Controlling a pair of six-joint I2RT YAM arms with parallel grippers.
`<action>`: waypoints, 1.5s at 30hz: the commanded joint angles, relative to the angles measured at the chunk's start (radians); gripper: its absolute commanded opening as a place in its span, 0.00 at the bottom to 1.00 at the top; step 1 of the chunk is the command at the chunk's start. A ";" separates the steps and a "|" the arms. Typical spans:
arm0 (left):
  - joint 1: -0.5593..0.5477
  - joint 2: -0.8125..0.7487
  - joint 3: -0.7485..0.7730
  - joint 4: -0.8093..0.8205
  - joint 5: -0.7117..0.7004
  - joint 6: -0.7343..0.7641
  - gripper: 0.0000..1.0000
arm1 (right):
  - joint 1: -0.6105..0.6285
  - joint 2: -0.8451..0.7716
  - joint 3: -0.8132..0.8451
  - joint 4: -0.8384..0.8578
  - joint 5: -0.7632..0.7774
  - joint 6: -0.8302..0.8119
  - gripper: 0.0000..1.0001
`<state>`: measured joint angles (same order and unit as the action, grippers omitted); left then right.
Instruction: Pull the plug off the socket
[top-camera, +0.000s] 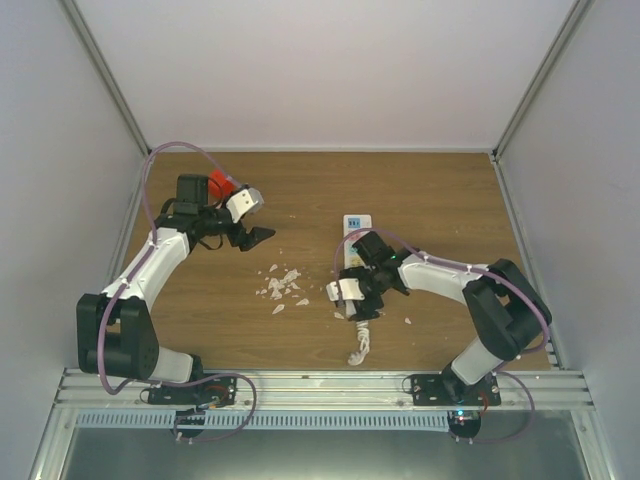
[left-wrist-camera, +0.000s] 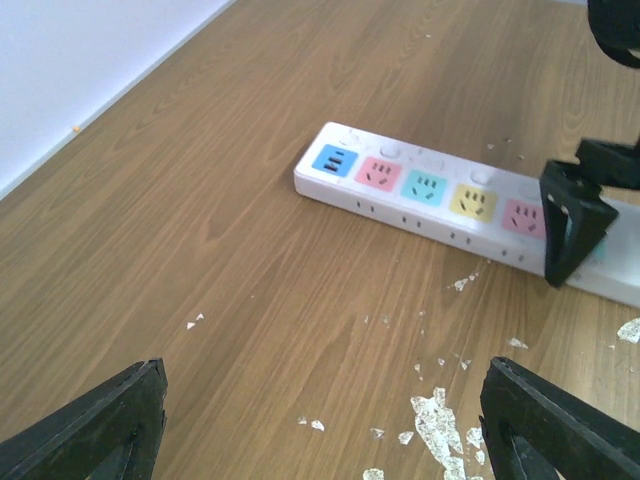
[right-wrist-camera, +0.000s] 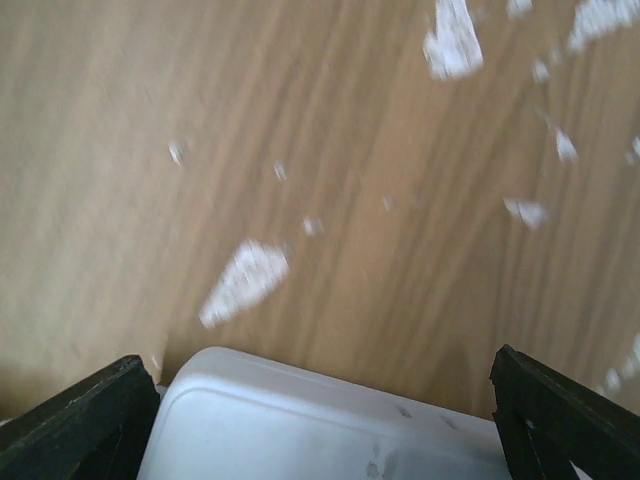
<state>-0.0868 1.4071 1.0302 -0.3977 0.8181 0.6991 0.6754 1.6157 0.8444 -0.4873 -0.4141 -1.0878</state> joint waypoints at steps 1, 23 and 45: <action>0.001 -0.011 -0.024 0.052 0.035 0.002 0.85 | -0.105 -0.011 -0.052 -0.020 0.157 -0.179 0.92; 0.001 -0.023 -0.036 0.060 0.068 0.005 0.85 | -0.597 -0.034 -0.062 0.007 0.191 -0.441 0.96; 0.001 -0.003 0.025 0.034 0.011 0.028 0.87 | -0.978 -0.024 -0.006 0.002 0.248 -0.851 0.99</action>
<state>-0.0868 1.4044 1.0126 -0.3809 0.8379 0.7090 -0.2642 1.5837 0.8604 -0.4469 -0.2989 -1.8305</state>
